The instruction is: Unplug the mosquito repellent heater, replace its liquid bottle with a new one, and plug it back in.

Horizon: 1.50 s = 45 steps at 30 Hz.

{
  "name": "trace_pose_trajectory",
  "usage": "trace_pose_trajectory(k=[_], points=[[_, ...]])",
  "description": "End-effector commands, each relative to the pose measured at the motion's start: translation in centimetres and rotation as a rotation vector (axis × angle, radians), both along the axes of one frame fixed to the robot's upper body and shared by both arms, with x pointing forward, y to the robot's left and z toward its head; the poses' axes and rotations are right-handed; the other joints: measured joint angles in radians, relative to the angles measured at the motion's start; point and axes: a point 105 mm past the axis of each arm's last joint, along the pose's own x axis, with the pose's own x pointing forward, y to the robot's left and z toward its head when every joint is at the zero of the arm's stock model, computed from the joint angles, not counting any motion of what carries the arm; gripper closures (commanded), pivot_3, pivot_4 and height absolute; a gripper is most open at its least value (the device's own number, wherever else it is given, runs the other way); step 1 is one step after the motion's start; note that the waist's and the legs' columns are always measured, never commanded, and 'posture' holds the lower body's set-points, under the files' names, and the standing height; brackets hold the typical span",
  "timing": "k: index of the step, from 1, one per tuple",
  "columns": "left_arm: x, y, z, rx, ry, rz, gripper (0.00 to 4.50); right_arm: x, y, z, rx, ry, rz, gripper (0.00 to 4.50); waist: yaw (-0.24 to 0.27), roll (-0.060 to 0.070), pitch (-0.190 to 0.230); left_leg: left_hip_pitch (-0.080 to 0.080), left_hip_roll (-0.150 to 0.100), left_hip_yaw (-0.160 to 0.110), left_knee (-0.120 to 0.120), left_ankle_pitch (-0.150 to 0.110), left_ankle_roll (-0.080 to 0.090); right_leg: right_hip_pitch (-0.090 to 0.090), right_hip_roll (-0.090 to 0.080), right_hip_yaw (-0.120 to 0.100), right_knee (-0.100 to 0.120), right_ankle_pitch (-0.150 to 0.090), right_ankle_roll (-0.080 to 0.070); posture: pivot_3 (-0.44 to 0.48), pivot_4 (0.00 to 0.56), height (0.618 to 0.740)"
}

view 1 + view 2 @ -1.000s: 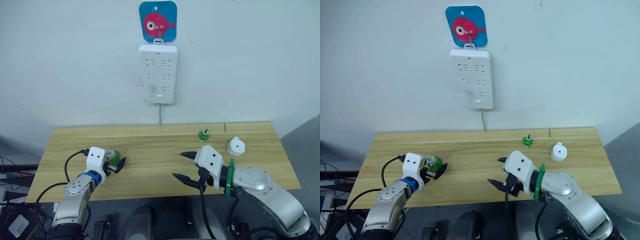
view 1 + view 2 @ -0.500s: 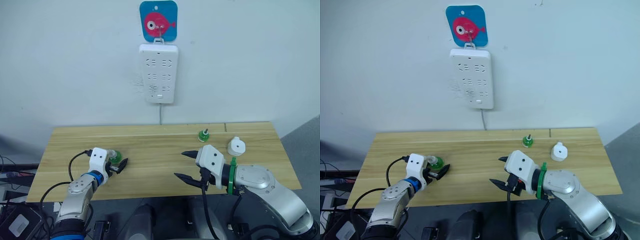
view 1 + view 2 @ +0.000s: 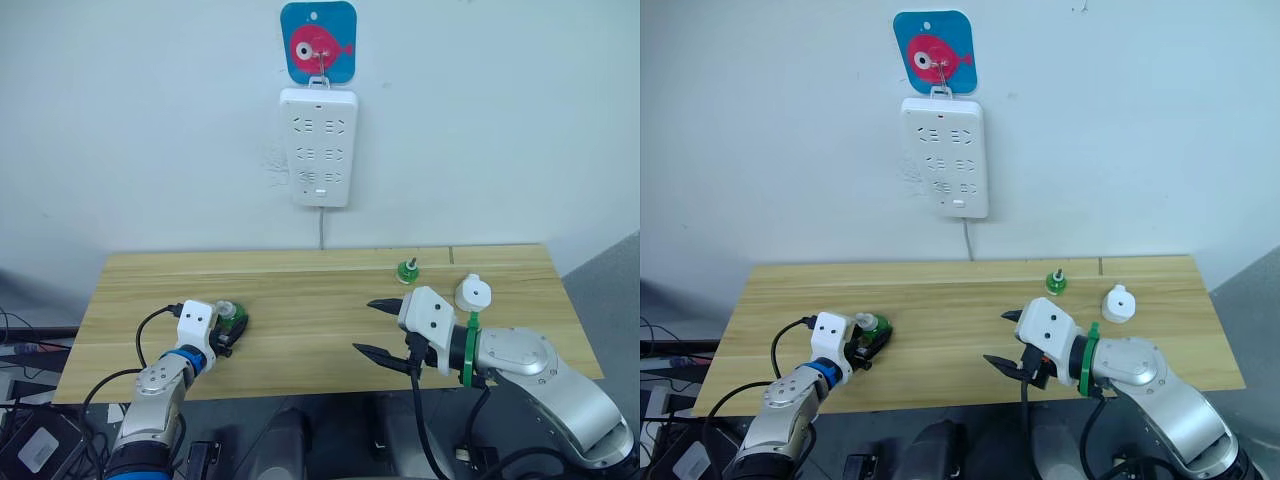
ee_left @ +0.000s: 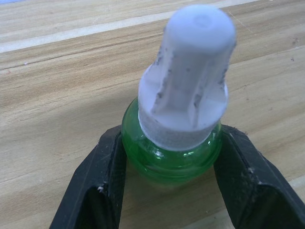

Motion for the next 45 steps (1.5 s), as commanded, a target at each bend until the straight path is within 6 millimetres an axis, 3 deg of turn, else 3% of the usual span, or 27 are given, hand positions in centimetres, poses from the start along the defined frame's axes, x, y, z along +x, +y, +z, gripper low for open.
trace_pose_trajectory(k=[1, 6, 10, 15, 19, 26, 29, 37, 40, 45], points=[[-0.8, 0.2, 0.4, 0.033, 0.019, -0.066, 2.26, 0.3, -0.3, 1.3, 0.028, -0.056, -0.001, 1.02, 0.0, 0.0, 0.0, 0.0, 0.0, 0.0, 0.0, 0.0, 0.0, 0.0, 0.0, 0.0, 0.0, 0.0, 0.0, -0.05, 0.253, 0.73], [-1.1, -2.7, 3.3, 0.1, 0.001, -0.351, 2.26, 0.8, -0.5, 2.1, 0.056, -0.063, -0.016, 1.02, 0.001, 0.0, 0.0, -0.001, 0.0, -0.001, -0.001, 0.0, 0.0, 0.0, 0.0, -0.001, -0.001, 0.0, 0.0, -0.068, 0.246, 0.73], [-1.4, -7.4, 6.3, 0.133, -0.014, -0.657, 2.26, 1.2, -0.3, 3.8, 0.091, -0.065, -0.026, 1.02, 0.005, 0.001, 0.0, -0.002, 0.0, -0.001, 0.0, 0.0, -0.001, 0.0, -0.001, -0.001, -0.002, 0.0, 0.0, -0.092, 0.238, 0.73], [-0.7, -12.5, 10.1, 0.093, -0.047, -0.889, 2.26, 1.1, 1.3, 4.9, 0.096, -0.007, 0.032, 1.02, -0.001, 0.001, 0.0, -0.003, -0.001, -0.001, 0.0, 0.0, 0.0, 0.0, -0.001, -0.002, -0.002, 0.0, 0.0, -0.134, 0.227, 0.73], [-0.6, -15.3, 12.3, 0.078, -0.07, -1.045, 2.26, 1.3, 3.1, 5.6, 0.108, 0.041, 0.075, 1.02, -0.015, 0.001, 0.0, -0.003, -0.001, -0.001, 0.0, 0.0, 0.0, -0.001, 0.0, -0.003, 0.0, 0.0, 0.0, -0.154, 0.218, 0.73], [-0.2, -17.0, 13.7, 0.11, -0.101, -1.205, 2.26, 2.9, 4.2, 6.1, 0.099, 0.049, 0.063, 1.02, -0.029, 0.001, 0.0, -0.01, 0.0, -0.002, 0.002, 0.001, -0.001, -0.008, -0.001, -0.011, 0.002, 0.0, -0.001, -0.162, 0.208, 0.73], [0.1, -17.1, 14.1, 0.118, -0.109, -1.224, 2.26, 3.2, 4.5, 5.9, 0.083, 0.04, 0.071, 1.02, -0.03, 0.001, 0.0, -0.018, -0.001, -0.002, 0.005, 0.002, -0.003, -0.016, -0.001, -0.012, 0.005, 0.001, -0.001, -0.16, 0.204, 0.73], [0.6, -17.0, 14.7, 0.122, -0.125, -1.245, 2.26, 3.7, 4.9, 5.2, 0.066, 0.014, 0.065, 1.02, -0.031, 0.001, -0.001, -0.018, -0.001, -0.002, 0.005, 0.003, -0.004, -0.016, -0.001, -0.012, 0.005, 0.001, -0.001, -0.156, 0.2, 0.73], [0.4, -17.0, 14.9, 0.112, -0.124, -1.248, 2.26, 3.9, 4.9, 5.2, 0.071, -0.003, 0.063, 1.66, -0.031, 0.001, -0.001, -0.018, -0.001, -0.002, 0.005, 0.003, -0.004, -0.016, -0.001, -0.013, 0.006, 0.001, -0.001, -0.147, 0.195, 0.73], [0.4, -17.1, 15.3, 0.086, -0.132, -1.238, 2.26, 4.0, 4.9, 4.8, 0.053, -0.025, 0.073, 3.45, -0.031, 0.001, -0.001, -0.018, -0.001, -0.002, 0.006, 0.003, -0.004, -0.016, -0.001, -0.012, 0.006, 0.001, -0.001, -0.144, 0.192, 0.73]])
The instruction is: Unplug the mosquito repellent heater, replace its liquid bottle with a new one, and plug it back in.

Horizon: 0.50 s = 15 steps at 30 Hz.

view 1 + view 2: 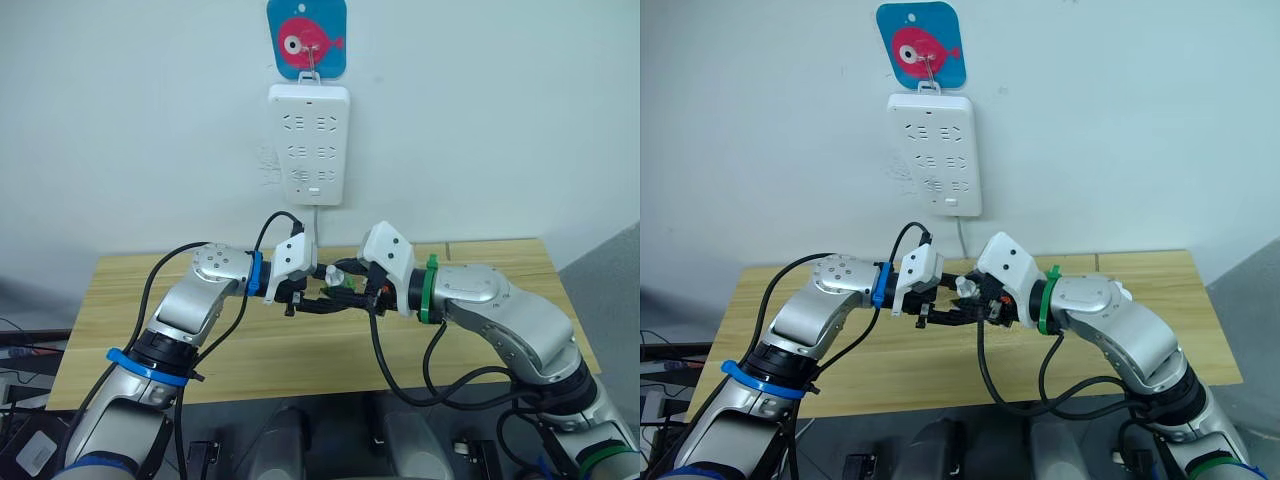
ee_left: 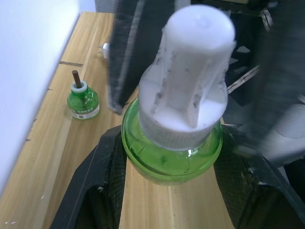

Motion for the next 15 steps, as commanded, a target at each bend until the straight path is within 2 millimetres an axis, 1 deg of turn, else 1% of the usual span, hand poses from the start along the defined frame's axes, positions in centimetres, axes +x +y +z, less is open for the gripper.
trace_pose_trajectory(k=[1, 5, 10, 12, 15], points=[[-0.2, -0.3, 1.6, -0.041, -0.054, -0.027, 2.26, -0.5, 0.3, 0.3, 0.004, -0.039, 0.033, 3.49, 0.0, 0.0, 0.0, 0.0, 0.0, 0.0, 0.0, 0.0, 0.0, 0.0, 0.0, 0.0, 0.0, 0.0, 0.0, -0.144, 0.192, 0.73], [0.1, -0.2, 2.5, -0.108, -0.036, 0.005, 2.26, -0.5, 0.2, 0.4, 0.009, -0.053, 0.043, 3.49, 0.0, 0.0, -0.001, 0.0, 0.0, 0.0, 0.0, 0.0, 0.0, 0.0, 0.0, 0.0, 0.001, 0.0, 0.0, -0.144, 0.186, 0.73], [0.0, 0.2, 3.1, -0.174, -0.042, 0.003, 2.26, -0.4, -0.3, 1.9, 0.073, -0.079, 0.04, 3.49, 0.0, -0.001, -0.003, 0.0, 0.0, 0.0, 0.001, 0.0, -0.001, 0.0, 0.0, 0.0, 0.001, 0.0, 0.0, -0.146, 0.18, 0.73], [0.2, 0.6, 3.3, -0.191, -0.061, 0.021, 1.52, -0.2, -0.8, 2.5, 0.103, -0.084, 0.028, 3.49, 0.0, -0.001, -0.004, 0.0, 0.0, 0.0, 0.001, 0.0, -0.001, 0.0, 0.0, 0.0, 0.002, 0.0, 0.0, -0.146, 0.18, 0.73], [0.7, 1.1, 3.2, -0.192, -0.078, 0.064, 0.64, 0.1, -1.4, 3.3, 0.14, -0.087, 0.014, 3.49, 0.0, -0.001, -0.004, 0.001, 0.0, 0.0, 0.002, 0.001, -0.001, -0.001, 0.0, 0.0, 0.006, 0.0, 0.0, -0.145, 0.172, 0.73]])
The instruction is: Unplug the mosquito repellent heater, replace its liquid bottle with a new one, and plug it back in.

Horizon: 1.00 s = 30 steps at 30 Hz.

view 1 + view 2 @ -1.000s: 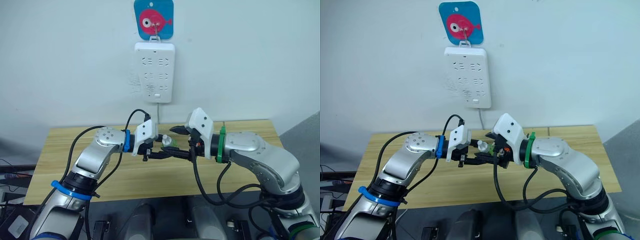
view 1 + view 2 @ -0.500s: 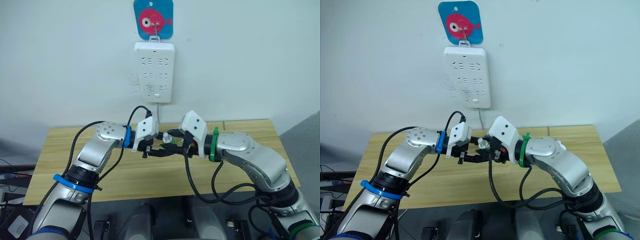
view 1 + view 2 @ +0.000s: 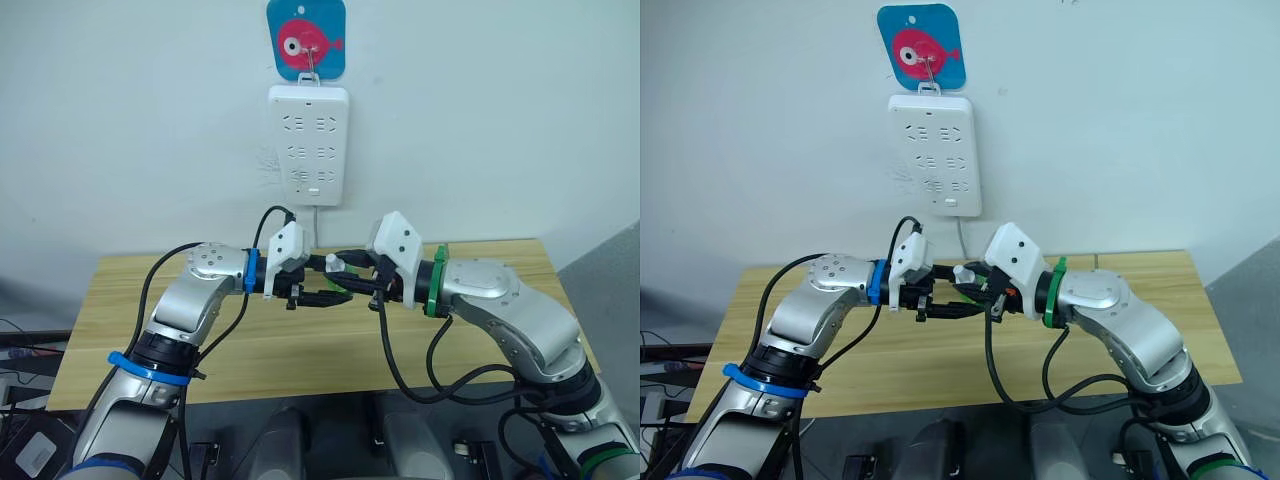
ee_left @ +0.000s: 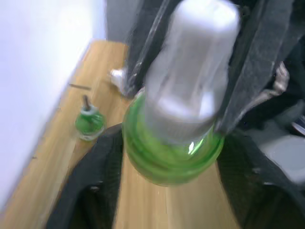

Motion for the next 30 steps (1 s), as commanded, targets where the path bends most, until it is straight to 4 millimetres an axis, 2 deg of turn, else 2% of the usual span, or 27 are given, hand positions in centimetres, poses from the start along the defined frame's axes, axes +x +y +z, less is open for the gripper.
trace_pose_trajectory(k=[1, 2, 6, 12, 16, 25, 28, 30], points=[[0.3, 0.7, 0.8, -0.03, -0.034, 0.036, 0.27, -0.2, -0.7, 1.9, 0.066, -0.032, 0.009, 3.49, 0.0, 0.0, 0.0, 0.0, 0.0, 0.0, 0.0, 0.0, 0.0, 0.0, 0.0, 0.0, 0.001, 0.0, 0.0, -0.145, 0.172, 0.73], [0.2, 0.9, 0.6, -0.023, -0.02, 0.037, 0.05, -0.1, -0.8, 2.1, 0.077, -0.032, 0.006, 3.49, 0.0, 0.0, 0.0, 0.001, 0.0, 0.0, 0.001, 0.0, 0.0, 0.0, 0.0, 0.0, 0.002, 0.0, 0.0, -0.145, 0.172, 0.73], [-0.5, 0.9, 0.7, -0.058, 0.071, 0.036, 0.0, 0.1, -1.3, 3.3, 0.149, -0.009, -0.007, 3.49, -0.002, 0.0, -0.003, 0.002, 0.0, 0.001, 0.001, 0.0, 0.0, 0.0, 0.0, 0.001, 0.006, 0.0, 0.0, -0.146, 0.164, 0.73], [-1.5, -0.5, 3.1, -0.147, 0.183, 0.011, 0.0, 0.0, -1.5, 3.9, 0.205, 0.044, 0.004, 3.49, -0.001, 0.0, -0.011, 0.002, 0.0, -0.001, 0.002, 0.002, -0.002, 0.0, 0.0, 0.0, 0.008, 0.001, -0.002, -0.134, 0.154, 0.73], [-1.1, -1.0, 4.5, -0.187, 0.179, 0.024, 0.0, -0.2, -1.5, 4.2, 0.221, 0.063, 0.014, 3.49, -0.002, 0.0, -0.02, 0.003, 0.0, -0.001, 0.002, 0.003, -0.002, 0.0, 0.001, 0.0, 0.009, 0.002, -0.003, -0.125, 0.145, 0.73], [-1.6, -1.9, 4.1, -0.161, 0.143, -0.005, 0.0, -0.1, -1.3, 4.9, 0.25, 0.07, 0.016, 3.49, -0.002, 0.001, -0.034, 0.005, 0.0, -0.001, 0.002, 0.004, -0.002, 0.001, 0.002, 0.0, 0.009, 0.003, -0.004, -0.124, 0.144, 0.73], [-1.6, -2.1, 4.2, -0.177, 0.139, -0.001, 0.6, -0.4, -1.0, 4.9, 0.252, 0.074, 0.022, 3.49, -0.002, 0.001, -0.038, 0.005, 0.0, 0.0, 0.002, 0.004, -0.002, 0.001, 0.002, 0.001, 0.009, 0.003, -0.004, -0.126, 0.143, 0.73], [-1.5, -2.2, 4.3, -0.186, 0.138, 0.002, 1.24, -0.6, -0.8, 4.8, 0.253, 0.078, 0.026, 3.49, -0.002, 0.001, -0.04, 0.005, 0.0, 0.0, 0.002, 0.004, -0.002, 0.001, 0.002, 0.001, 0.009, 0.003, -0.004, -0.127, 0.143, 0.73]])
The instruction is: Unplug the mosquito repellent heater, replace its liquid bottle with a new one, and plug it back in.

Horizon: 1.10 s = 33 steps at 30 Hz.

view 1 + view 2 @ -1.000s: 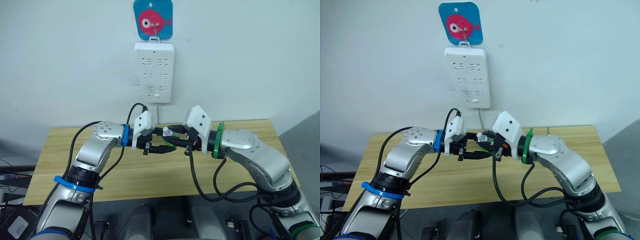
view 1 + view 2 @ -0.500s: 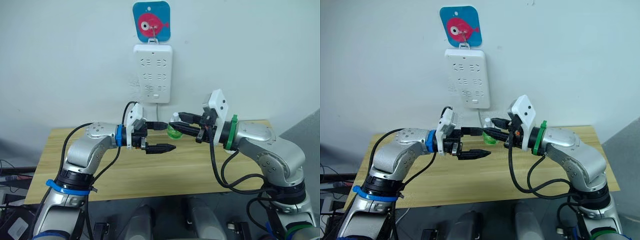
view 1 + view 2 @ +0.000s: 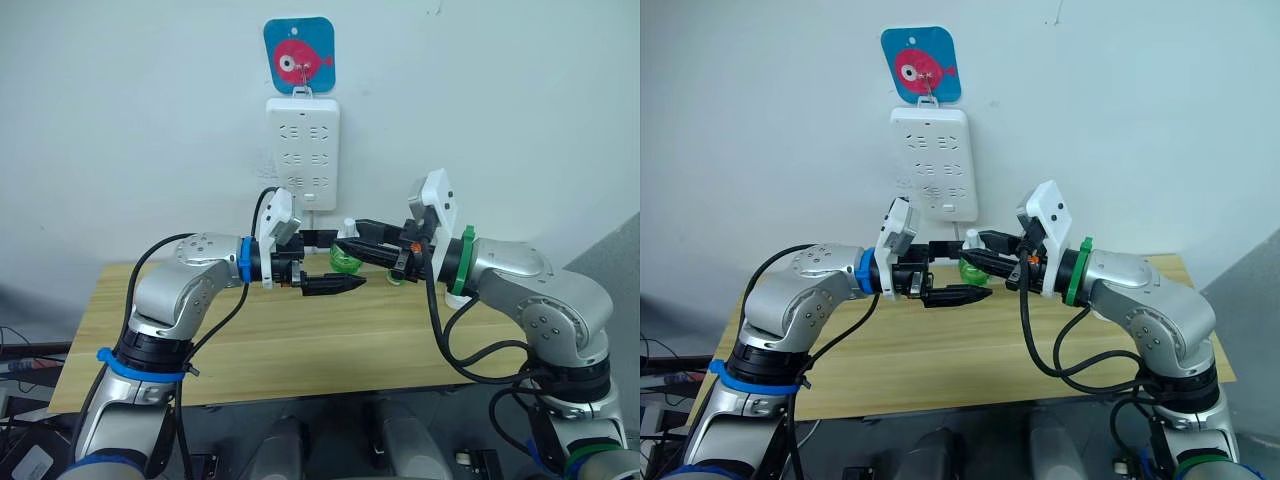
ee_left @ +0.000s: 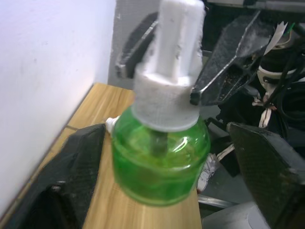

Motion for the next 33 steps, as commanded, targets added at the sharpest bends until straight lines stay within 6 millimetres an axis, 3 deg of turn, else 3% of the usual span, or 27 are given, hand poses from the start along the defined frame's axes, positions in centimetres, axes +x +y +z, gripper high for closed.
trace_pose_trajectory(k=[1, 3, 4, 9, 13, 17, 22, 23, 27, 30, 33], points=[[-0.3, -0.3, 0.9, -0.023, -0.048, -0.007, 1.55, -0.8, 0.3, 1.4, 0.026, -0.051, 0.02, 3.49, 0.0, 0.0, -0.001, 0.0, 0.0, 0.0, 0.0, 0.0, 0.0, 0.0, 0.0, 0.0, 0.0, 0.0, 0.0, -0.127, 0.143, 0.73], [-0.2, -0.3, 0.8, -0.018, -0.044, -0.009, 2.18, -0.9, 0.4, 1.3, 0.025, -0.052, 0.024, 3.49, 0.0, 0.0, -0.003, 0.0, 0.0, 0.0, 0.0, 0.0, 0.0, 0.0, 0.0, 0.0, 0.0, 0.0, 0.0, -0.129, 0.143, 0.73], [-0.2, -0.2, 0.8, -0.017, -0.044, -0.005, 2.21, -0.9, 0.4, 1.4, 0.027, -0.051, 0.026, 3.49, 0.0, 0.0, -0.003, 0.0, 0.0, 0.0, 0.0, 0.0, 0.0, 0.0, 0.0, 0.0, 0.0, 0.0, 0.0, -0.129, 0.143, 0.73], [-0.4, -0.1, 1.0, -0.009, -0.043, -0.029, 2.21, -1.3, 0.5, 1.9, 0.063, -0.049, 0.079, 3.49, 0.0, 0.0, -0.003, 0.0, 0.0, 0.0, 0.0, 0.0, 0.001, 0.0, 0.0, 0.0, 0.0, 0.0, 0.0, -0.128, 0.144, 0.73], [-1.7, 0.2, 1.2, 0.031, -0.029, -0.135, 2.21, -3.4, 0.3, 1.5, -0.03, -0.015, 0.347, 3.49, 0.0, 0.0, -0.003, 0.001, 0.0, 0.0, 0.0, 0.0, 0.001, 0.0, 0.001, 0.0, 0.0, 0.0, 0.0, -0.112, 0.144, 0.73], [-1.7, 0.6, 1.8, 0.037, -0.033, -0.158, 2.21, -3.0, -0.4, 1.6, -0.184, -0.032, 0.512, 3.49, 0.0, 0.0, -0.003, 0.002, -0.001, 0.001, 0.0, 0.001, 0.002, 0.002, 0.002, 0.0, 0.0, 0.0, 0.0, -0.096, 0.148, 0.73], [-1.4, 0.6, 1.8, 0.021, -0.063, -0.12, 2.21, -1.8, -0.9, 1.8, -0.204, -0.043, 0.488, 3.49, 0.0, 0.0, -0.004, 0.004, 0.001, 0.0, -0.001, 0.001, 0.002, 0.003, 0.002, -0.001, 0.0, 0.0, 0.0, -0.089, 0.151, 0.73], [-1.4, 0.6, 1.8, 0.02, -0.067, -0.113, 2.21, -1.6, -1.0, 1.9, -0.2, -0.05, 0.477, 2.77, 0.0, 0.0, -0.004, 0.004, 0.0, 0.0, -0.001, 0.001, 0.002, 0.003, 0.001, 0.0, 0.0, 0.0, 0.0, -0.089, 0.151, 0.73], [-1.4, 0.5, 1.0, 0.014, -0.083, -0.092, 2.21, -0.7, -2.3, 2.5, -0.213, -0.099, 0.393, 1.41, 0.002, 0.0, -0.004, 0.003, 0.0, 0.001, -0.001, 0.001, 0.002, 0.003, 0.0, 0.0, 0.0, 0.0, 0.0, -0.106, 0.151, 0.73], [-1.2, 0.4, 0.5, -0.013, -0.093, -0.044, 2.21, -0.3, -4.1, 3.1, -0.23, -0.139, 0.276, 1.4, 0.005, 0.0, -0.004, 0.003, 0.0, 0.001, -0.001, 0.001, 0.002, 0.003, 0.0, 0.0, -0.001, 0.0, 0.0, -0.106, 0.151, 0.73], [0.3, 0.2, 0.4, -0.076, -0.127, 0.09, 2.21, -0.8, -5.1, 3.4, -0.211, -0.18, 0.14, 1.4, 0.018, 0.0, -0.004, 0.002, 0.0, 0.0, 0.0, 0.001, 0.002, 0.002, -0.001, 0.0, -0.001, 0.0, 0.0, -0.118, 0.152, 0.73]])
